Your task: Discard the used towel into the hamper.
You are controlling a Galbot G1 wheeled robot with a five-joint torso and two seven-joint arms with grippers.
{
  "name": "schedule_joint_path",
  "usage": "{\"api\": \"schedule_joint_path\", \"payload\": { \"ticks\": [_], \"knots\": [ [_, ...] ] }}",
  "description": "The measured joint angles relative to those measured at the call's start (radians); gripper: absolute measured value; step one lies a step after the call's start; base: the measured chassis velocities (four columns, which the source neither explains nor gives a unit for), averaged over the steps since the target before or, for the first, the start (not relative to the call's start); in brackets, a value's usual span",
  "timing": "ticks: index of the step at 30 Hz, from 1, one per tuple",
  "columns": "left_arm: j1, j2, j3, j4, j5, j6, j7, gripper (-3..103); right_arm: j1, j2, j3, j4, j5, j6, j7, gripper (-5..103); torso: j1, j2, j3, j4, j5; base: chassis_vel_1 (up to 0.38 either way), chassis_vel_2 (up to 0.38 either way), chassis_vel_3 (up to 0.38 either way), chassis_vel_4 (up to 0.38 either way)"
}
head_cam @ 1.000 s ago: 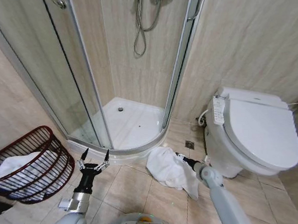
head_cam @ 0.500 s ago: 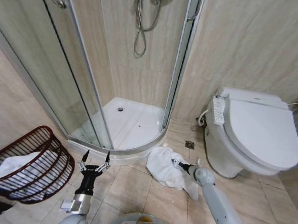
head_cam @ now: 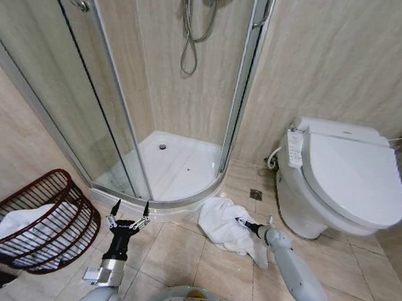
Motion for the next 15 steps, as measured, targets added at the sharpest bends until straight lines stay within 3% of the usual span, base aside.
{"api": "schedule_joint_path", "payload": {
  "ticks": [7, 15],
  "knots": [
    [-0.002, -0.006, 0.01, 0.003, 0.016, 0.002, -0.001, 100, 0.019, 0.007, -0.025, -0.004, -0.036, 0.045, -0.086, 100, 0.0, 0.0, 0.0, 0.0002, 0.0, 0.0, 0.0, 0.0, 0.0],
    [-0.002, -0.008, 0.015, 0.003, 0.026, 0.006, -0.003, 100, 0.056, 0.026, -0.037, -0.045, -0.048, 0.051, -0.091, 100, 0.0, 0.0, 0.0, -0.0001, 0.0, 0.0, 0.0, 0.0, 0.0]
  ]
}}
